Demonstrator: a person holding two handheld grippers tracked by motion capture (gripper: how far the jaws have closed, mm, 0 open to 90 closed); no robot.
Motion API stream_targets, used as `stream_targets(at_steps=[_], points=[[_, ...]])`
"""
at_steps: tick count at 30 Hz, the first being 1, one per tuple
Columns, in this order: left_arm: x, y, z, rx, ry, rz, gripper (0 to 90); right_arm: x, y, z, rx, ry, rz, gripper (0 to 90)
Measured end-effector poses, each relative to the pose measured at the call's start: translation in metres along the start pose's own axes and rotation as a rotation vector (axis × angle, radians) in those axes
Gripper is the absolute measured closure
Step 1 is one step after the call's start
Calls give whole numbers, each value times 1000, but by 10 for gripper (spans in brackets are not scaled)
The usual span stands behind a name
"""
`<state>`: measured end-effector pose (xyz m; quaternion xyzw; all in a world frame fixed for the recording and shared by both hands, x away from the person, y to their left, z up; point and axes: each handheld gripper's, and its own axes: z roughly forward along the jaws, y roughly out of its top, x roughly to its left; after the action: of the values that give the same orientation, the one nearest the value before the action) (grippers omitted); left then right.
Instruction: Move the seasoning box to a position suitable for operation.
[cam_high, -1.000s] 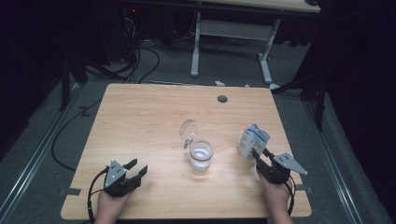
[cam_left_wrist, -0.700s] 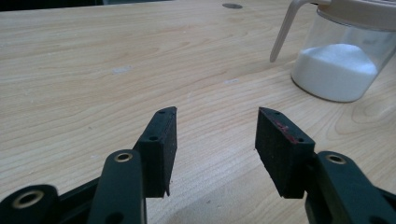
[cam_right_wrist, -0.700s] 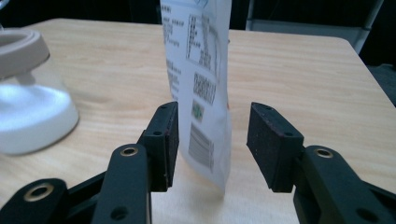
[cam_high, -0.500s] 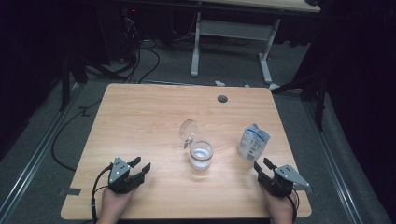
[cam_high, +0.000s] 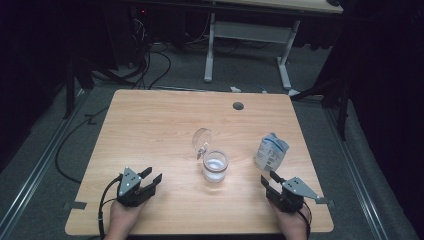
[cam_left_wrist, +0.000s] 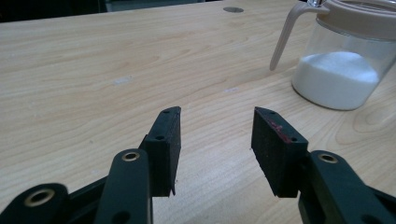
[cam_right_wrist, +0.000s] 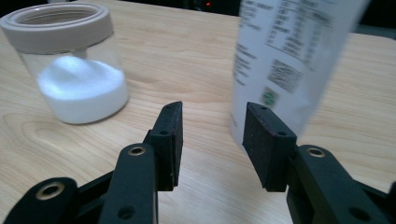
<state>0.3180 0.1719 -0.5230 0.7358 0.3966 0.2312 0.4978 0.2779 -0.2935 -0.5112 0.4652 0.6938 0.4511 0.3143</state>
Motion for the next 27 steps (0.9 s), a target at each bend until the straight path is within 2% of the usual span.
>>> stream_targets(at_steps=[6, 16, 22, 27], points=[[0, -5, -11, -7, -30, -36, 491, 12, 8, 17, 14, 54, -14, 587], [-6, -9, -23, 6, 12, -63, 549, 36, 22, 48, 37, 95, -31, 640], [-14, -3, -16, 5, 2, -49, 572, 44, 25, 57, 41, 103, -47, 678], [-21, 10, 3, 12, -22, -48, 621, 45, 25, 61, 52, 96, -49, 708]])
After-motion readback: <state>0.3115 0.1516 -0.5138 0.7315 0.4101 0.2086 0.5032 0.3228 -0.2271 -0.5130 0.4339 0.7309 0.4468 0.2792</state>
